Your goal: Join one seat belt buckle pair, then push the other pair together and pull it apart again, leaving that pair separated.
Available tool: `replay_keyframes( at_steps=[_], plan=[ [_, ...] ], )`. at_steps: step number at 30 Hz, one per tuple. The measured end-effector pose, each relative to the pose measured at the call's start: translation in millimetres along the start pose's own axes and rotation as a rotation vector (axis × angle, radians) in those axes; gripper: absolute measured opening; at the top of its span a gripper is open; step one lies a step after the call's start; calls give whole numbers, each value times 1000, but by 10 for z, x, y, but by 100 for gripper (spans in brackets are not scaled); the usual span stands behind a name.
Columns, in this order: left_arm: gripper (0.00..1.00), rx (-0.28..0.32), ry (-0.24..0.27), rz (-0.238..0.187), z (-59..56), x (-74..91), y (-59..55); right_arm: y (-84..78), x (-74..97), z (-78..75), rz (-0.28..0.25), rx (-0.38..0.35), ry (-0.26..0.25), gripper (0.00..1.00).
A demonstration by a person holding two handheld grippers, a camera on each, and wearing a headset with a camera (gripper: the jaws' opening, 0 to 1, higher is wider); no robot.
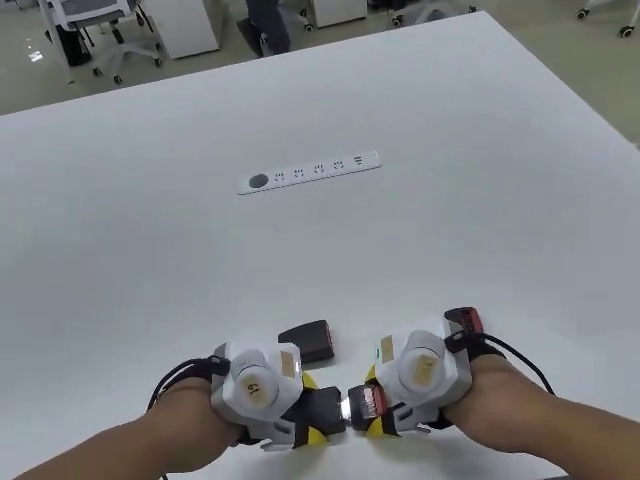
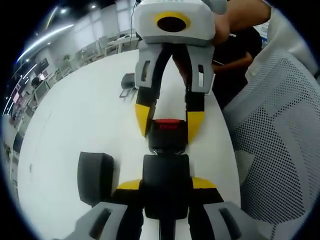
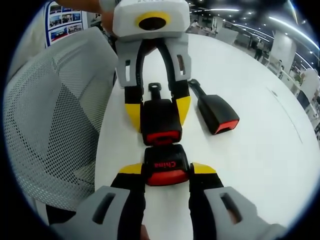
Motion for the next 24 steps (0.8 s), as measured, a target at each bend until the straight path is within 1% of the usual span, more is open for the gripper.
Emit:
replay_keyframes(
  at_steps=[3,6,7,10,15,16,17,18,21,24],
  plan=[
    [34,6,5,-7,-7,4,-4,15,-9,-1,2,-1,0,32],
    [34,8,15,1,-14,14,3,38,-13,0,4,-1,1,32],
    [34,12,7,-9,-17,6,4,72,-8,-3,-2,1,12,32],
    [34,15,15,-16,-17,10,-12,27,5,-33,-8,5,7,32],
    [34,31,23,-23,-17,14,-27,7,14,-16,1,2,1,32],
    [34,23,29,-20,-30,25,-35,-4,26,-7,2,6,3,32],
    [34,17,37,-22,-37,26,-34,-9,31,-4,14,31,4,32],
    [34,13,39,-27,-42,28,-44,-21,52,-8,13,41,2,32],
    [34,25,36,-42,-43,36,-58,-46,58,3,6,28,-1,32],
    [34,28,24,-38,-14,22,-69,-46,54,-4,6,22,0,32]
  ],
)
Point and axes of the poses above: the centre of the closed fingertips' face, and the gripper's own axes: x roughly backward along the fingers, z roughly to its left, y roughly out of its top, the point moved 9 cm from there along x, roughly backward along the fingers, and after that the axes turned 14 degrees about x, right-handed, at the moved point
